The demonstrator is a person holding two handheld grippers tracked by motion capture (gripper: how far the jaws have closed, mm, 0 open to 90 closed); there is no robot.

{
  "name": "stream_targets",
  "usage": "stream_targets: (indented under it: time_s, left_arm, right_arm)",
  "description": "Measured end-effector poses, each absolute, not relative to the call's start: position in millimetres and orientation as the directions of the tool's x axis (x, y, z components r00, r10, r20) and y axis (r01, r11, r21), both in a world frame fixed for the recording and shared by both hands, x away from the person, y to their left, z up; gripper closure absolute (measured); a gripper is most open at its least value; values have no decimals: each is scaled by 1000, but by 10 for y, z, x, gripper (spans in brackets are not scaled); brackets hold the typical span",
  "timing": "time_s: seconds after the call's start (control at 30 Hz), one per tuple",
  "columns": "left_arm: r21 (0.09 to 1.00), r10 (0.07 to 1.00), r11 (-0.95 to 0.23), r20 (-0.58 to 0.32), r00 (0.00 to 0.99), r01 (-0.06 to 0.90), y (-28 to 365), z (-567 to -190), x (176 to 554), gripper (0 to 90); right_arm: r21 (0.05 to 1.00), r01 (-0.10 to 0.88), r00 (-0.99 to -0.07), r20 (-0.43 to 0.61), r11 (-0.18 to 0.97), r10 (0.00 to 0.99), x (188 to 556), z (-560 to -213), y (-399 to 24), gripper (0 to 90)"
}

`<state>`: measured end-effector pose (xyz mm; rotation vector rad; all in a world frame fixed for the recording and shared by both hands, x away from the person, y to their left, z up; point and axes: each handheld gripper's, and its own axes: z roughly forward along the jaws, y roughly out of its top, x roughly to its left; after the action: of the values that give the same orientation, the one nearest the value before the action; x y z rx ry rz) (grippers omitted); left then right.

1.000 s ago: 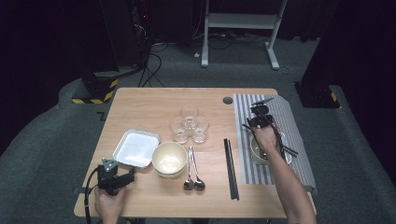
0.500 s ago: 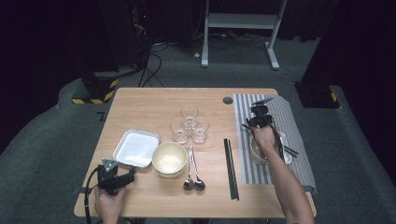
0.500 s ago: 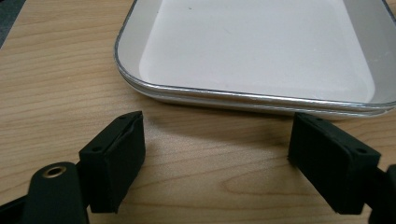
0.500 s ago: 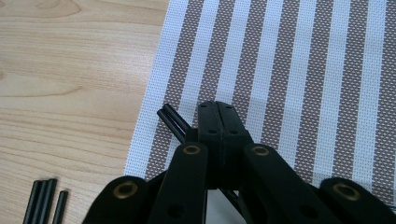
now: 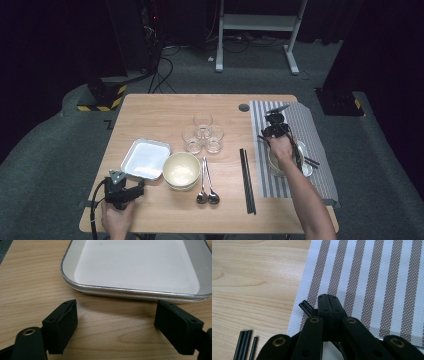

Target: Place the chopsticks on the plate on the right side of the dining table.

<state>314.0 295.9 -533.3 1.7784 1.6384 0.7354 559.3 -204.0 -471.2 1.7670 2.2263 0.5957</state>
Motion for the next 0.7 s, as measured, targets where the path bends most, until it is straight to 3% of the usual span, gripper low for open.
stream_targets:
  time_s: [0.7]
  left_arm:
    - [749, 996, -61, 0, 92, 660, 2954, -5335, 3132, 188]
  right_arm:
    - [441, 870, -279, 73, 220, 957, 5523, -4701, -1921, 900]
